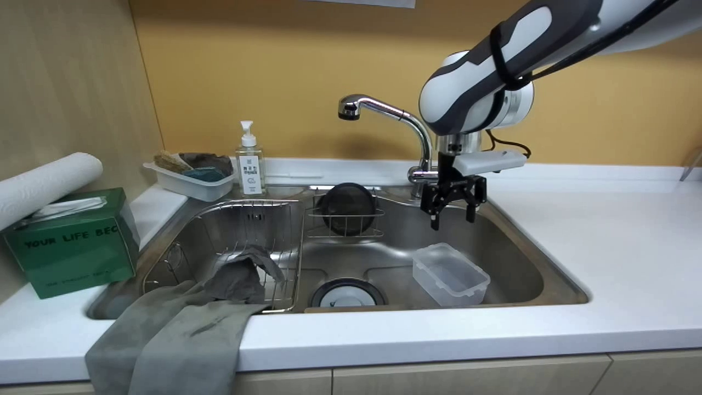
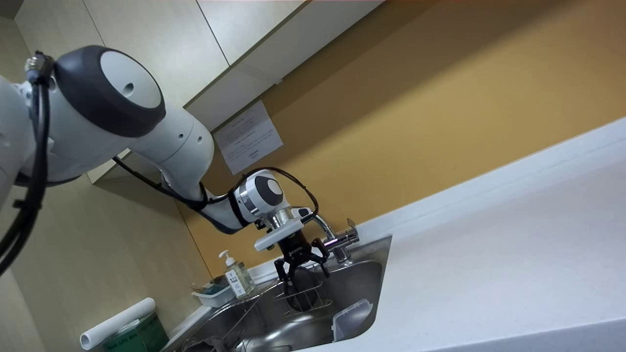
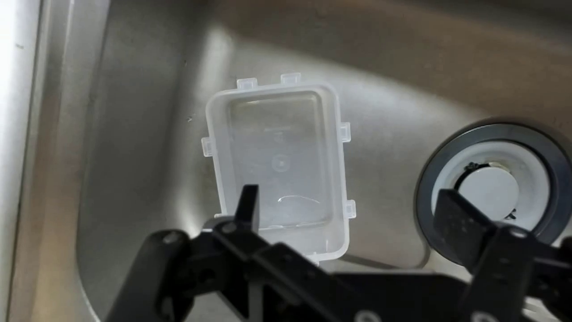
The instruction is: Remove the clear container from the sink and put it on the right side of the counter.
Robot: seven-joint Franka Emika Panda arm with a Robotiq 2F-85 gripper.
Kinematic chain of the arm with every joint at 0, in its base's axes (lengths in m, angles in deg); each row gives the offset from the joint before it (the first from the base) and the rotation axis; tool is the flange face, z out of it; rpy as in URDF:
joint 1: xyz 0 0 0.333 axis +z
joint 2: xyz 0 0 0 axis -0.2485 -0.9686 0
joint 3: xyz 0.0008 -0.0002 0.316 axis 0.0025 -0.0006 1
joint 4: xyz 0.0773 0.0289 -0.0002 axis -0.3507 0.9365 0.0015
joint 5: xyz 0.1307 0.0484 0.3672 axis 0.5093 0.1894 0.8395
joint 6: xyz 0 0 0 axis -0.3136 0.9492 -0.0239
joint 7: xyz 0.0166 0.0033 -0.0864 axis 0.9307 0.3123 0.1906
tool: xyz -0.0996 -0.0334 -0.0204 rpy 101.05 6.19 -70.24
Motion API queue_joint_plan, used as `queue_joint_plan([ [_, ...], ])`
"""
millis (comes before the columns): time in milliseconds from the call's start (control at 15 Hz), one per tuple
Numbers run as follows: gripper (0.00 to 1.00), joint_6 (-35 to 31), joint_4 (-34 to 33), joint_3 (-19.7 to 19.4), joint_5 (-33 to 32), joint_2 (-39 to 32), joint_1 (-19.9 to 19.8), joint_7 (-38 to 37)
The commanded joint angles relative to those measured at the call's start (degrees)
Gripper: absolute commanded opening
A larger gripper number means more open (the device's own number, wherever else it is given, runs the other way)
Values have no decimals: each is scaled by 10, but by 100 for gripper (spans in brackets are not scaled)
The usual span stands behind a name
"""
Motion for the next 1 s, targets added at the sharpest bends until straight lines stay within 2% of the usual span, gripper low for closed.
queue_joint_plan([
  [0,100,-4,5,-2,2,5,2,1],
  [933,100,-108,-13,4,46,-106,-18,24],
])
